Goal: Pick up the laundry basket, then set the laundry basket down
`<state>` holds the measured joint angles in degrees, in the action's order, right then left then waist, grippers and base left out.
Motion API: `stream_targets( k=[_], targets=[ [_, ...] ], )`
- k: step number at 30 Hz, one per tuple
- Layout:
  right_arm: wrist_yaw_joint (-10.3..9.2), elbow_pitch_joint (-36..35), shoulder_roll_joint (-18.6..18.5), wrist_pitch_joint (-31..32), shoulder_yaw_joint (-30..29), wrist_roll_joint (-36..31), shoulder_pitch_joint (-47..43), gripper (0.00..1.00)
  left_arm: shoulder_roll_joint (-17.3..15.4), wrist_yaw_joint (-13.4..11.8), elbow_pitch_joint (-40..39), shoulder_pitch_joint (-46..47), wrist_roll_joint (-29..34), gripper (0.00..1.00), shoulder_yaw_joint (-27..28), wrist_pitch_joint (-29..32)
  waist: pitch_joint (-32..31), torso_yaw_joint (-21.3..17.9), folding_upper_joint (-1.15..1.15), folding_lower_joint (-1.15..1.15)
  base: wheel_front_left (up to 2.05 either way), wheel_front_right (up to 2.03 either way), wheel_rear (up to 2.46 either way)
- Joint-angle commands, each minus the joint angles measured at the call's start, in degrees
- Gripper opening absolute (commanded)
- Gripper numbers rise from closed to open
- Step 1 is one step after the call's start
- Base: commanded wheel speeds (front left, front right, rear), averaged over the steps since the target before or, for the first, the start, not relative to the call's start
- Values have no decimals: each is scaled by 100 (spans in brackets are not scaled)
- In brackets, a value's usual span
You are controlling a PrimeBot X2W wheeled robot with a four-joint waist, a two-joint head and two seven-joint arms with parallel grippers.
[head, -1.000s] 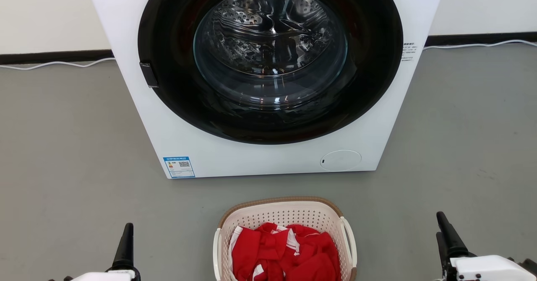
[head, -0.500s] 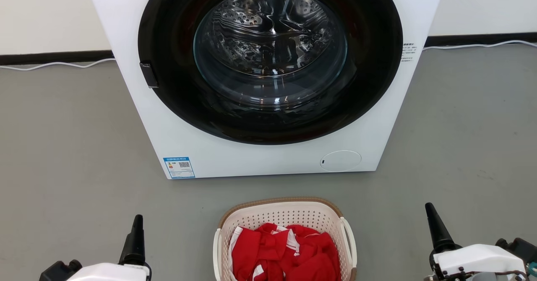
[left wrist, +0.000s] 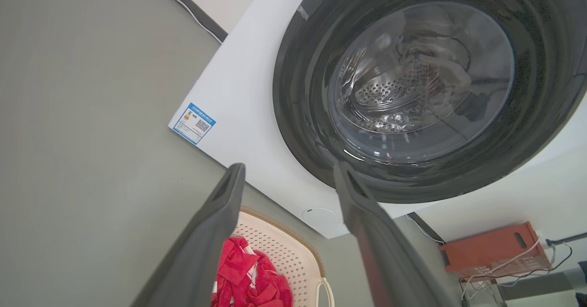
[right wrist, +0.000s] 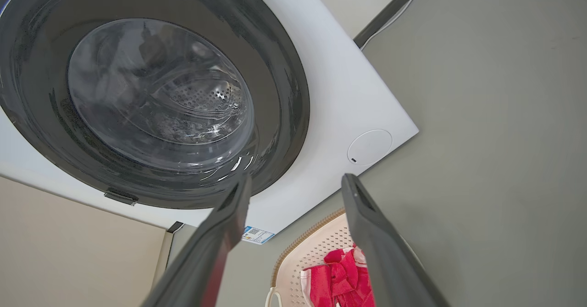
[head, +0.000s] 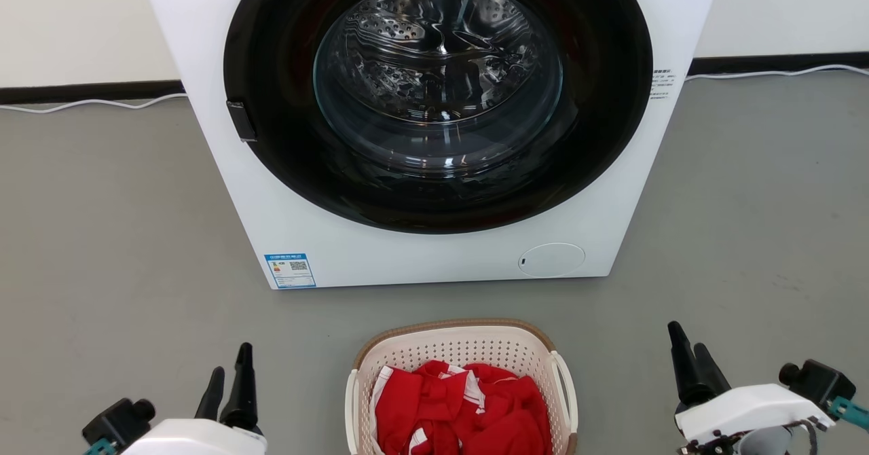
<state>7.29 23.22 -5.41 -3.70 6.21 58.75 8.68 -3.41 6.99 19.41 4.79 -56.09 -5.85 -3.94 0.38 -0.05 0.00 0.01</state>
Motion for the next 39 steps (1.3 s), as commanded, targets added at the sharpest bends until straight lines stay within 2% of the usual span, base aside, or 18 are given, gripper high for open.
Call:
stream_targets(
  k=[1,19,39],
  targets=[
    [11,-91,-116,-101,125,-269,300,100,-116,27,-94,347,315,100,20,-82,-2,0,0,0,0,0,0],
    [13,306,-144,-404,356,-1994,516,100,-198,33,167,516,2046,100,-318,-384,1,-8,0,0,0,0,0],
    [16,658,-135,-724,506,-3345,745,100,-128,40,442,669,3360,100,-314,-702,-13,0,0,0,0,0,0]
  ],
)
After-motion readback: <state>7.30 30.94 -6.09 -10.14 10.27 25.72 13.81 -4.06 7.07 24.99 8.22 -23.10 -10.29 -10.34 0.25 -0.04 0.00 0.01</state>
